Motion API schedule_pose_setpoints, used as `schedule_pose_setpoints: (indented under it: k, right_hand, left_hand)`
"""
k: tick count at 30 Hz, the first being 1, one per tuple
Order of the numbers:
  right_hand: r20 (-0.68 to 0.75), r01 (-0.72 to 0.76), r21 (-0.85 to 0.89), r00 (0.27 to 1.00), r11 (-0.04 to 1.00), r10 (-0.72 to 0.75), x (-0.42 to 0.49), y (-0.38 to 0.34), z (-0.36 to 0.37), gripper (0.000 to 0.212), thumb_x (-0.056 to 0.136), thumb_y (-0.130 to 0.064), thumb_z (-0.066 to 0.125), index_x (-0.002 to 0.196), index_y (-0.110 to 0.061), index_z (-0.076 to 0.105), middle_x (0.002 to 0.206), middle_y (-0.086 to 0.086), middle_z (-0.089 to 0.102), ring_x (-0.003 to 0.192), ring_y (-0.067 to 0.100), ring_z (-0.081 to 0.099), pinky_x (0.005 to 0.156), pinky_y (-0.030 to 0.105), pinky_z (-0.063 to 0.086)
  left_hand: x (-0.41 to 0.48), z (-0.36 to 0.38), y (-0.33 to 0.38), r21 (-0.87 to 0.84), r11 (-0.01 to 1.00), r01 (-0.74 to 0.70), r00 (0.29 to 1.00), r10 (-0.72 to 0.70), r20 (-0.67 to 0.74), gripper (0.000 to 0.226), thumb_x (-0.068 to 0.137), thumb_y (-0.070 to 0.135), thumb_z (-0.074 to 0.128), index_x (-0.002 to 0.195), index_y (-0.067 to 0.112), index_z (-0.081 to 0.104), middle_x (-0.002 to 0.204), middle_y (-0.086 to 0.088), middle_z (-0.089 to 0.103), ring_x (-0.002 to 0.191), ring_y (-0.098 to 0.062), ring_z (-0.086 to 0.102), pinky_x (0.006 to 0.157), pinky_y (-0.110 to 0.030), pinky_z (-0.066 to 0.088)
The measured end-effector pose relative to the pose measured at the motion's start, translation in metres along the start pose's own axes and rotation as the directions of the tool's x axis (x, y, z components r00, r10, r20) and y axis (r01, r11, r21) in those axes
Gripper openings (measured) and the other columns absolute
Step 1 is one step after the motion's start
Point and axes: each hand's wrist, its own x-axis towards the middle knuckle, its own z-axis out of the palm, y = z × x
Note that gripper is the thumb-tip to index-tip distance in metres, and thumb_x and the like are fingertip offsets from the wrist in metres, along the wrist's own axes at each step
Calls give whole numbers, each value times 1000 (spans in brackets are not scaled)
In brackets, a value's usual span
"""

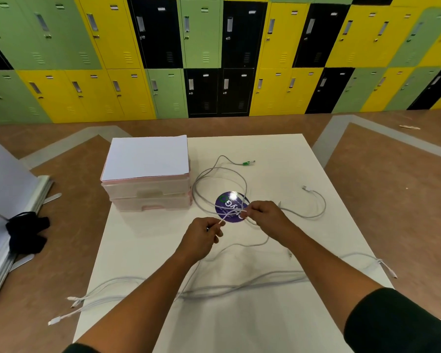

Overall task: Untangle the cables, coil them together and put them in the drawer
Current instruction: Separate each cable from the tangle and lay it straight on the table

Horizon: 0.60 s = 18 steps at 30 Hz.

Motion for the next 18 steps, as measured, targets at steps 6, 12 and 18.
schedule_pose_setpoints:
  k: [6,12,18]
  right_hand:
    - [-85,58,-151,994,987,-72,1,8,0,15,93,-30,65,93,-22,77,82,-4,71,78,16,63,70,32,46]
    - [-139,41,-287,987,957,-84,2,11,-6,8,90,-30,68,84,-32,74,67,-14,62,66,7,59,62,27,44]
    - [-39,91,-351,993,932,-111,0,2,-2,9,90,-30,67,90,-27,75,79,-10,69,76,9,63,71,31,51]
  left_hand:
    - [2,-2,-1,33,999,7,1000,-7,11,21,99,6,52,103,10,73,80,-6,73,62,-12,64,76,-36,58]
    - [0,-1,-3,142,990,9,999,-15,45,11,96,15,63,93,13,73,80,-1,73,65,-8,66,68,-28,53]
    - [0,13,21,134,979,-154,986,144,81,20,100,24,54,116,28,65,90,7,69,77,-8,65,66,-16,47]
